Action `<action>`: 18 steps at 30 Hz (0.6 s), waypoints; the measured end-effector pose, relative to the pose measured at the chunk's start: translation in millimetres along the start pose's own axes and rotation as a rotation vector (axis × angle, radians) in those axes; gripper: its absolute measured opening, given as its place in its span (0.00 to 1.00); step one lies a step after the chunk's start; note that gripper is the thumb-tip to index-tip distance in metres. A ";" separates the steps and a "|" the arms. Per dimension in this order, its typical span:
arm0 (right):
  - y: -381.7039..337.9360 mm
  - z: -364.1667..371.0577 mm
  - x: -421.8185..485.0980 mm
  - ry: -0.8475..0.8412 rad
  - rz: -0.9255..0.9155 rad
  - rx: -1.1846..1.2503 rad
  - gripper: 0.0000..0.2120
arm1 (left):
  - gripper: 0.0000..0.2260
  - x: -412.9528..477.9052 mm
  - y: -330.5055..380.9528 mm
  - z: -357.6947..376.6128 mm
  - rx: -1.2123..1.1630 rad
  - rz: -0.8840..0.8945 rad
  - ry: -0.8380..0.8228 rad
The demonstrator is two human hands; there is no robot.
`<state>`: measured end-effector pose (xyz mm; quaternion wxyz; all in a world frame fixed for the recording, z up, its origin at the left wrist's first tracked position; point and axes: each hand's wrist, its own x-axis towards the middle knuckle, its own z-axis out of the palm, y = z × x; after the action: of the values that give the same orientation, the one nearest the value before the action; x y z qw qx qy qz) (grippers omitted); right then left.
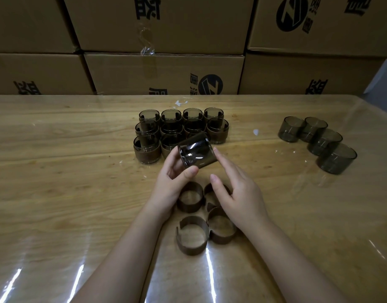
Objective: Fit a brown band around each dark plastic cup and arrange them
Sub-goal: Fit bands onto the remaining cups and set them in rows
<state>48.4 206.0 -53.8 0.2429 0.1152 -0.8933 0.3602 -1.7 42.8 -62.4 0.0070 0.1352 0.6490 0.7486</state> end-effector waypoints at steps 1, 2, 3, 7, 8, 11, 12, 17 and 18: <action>0.3 0.4 -0.1 0.025 -0.013 0.008 0.26 | 0.28 0.1 -0.1 0.8 0.006 0.004 -0.002; 0.4 1.0 -0.3 0.051 -0.026 0.017 0.25 | 0.28 0.2 -0.1 1.4 0.009 0.006 0.000; 0.5 1.4 -0.5 0.074 -0.037 0.022 0.24 | 0.28 0.6 -0.1 2.0 0.009 0.008 0.007; 0.7 2.9 -2.0 0.125 -0.074 0.028 0.21 | 0.28 0.7 0.2 2.8 0.009 0.018 0.029; 1.0 3.0 -2.4 0.135 -0.084 0.031 0.21 | 0.28 0.5 0.5 2.7 0.009 0.018 0.031; 2.2 2.9 -2.4 0.158 -0.116 0.038 0.20 | 0.27 0.4 0.2 4.2 0.035 0.023 0.025; 2.8 2.9 -2.1 0.165 -0.133 0.040 0.20 | 0.27 0.4 -0.6 4.4 0.052 0.028 0.017; 4.7 2.1 -1.1 0.187 -0.134 0.047 0.19 | 0.30 -0.3 -2.9 3.3 0.221 0.088 -0.030; 4.9 1.9 -1.0 0.189 -0.127 0.056 0.19 | 0.30 -0.2 -2.6 2.6 0.274 0.118 -0.035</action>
<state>46.7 208.2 -58.4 0.3453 0.1438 -0.8469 0.3779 -1.4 45.7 -64.6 -0.0443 0.1857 0.7358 0.6497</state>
